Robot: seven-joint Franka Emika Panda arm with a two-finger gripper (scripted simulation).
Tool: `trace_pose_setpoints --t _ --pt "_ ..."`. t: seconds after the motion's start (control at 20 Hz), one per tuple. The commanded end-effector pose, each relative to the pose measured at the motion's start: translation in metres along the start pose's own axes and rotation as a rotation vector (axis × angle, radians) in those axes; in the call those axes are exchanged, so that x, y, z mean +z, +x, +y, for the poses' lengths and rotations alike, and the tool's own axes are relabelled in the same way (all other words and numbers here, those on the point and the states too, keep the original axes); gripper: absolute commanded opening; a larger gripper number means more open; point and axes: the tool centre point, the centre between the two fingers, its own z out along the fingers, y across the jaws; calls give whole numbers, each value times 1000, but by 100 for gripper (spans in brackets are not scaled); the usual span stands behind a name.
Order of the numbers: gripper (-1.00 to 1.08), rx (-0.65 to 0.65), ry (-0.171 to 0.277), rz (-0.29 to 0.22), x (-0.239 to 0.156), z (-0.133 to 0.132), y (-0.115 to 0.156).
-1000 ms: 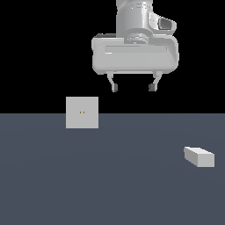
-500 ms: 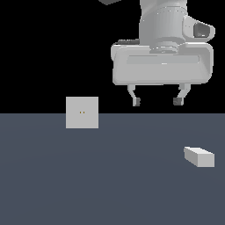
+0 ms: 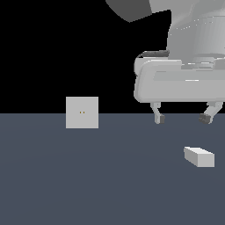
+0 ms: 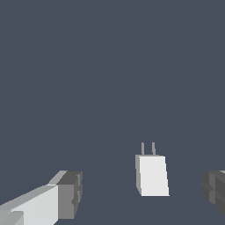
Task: Plug the charger into the wall socket.
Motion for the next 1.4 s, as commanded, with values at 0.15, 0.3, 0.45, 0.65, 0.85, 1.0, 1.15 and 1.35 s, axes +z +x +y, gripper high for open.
trace_pose_setpoints --t 0.15,0.3,0.45,0.65,0.85,1.0,1.15,1.35 --pt "100 3 3 35 12 16 -9" --pt "100 4 4 46 17 21 -11" --pt "100 5 6 53 20 24 -13" --pt "100 5 6 57 22 26 -14" --pt "100 6 6 56 23 26 -14" --pt "100 6 6 56 28 26 -16" --pt "100 6 6 56 38 26 -19" --pt "100 5 6 56 55 26 -24"
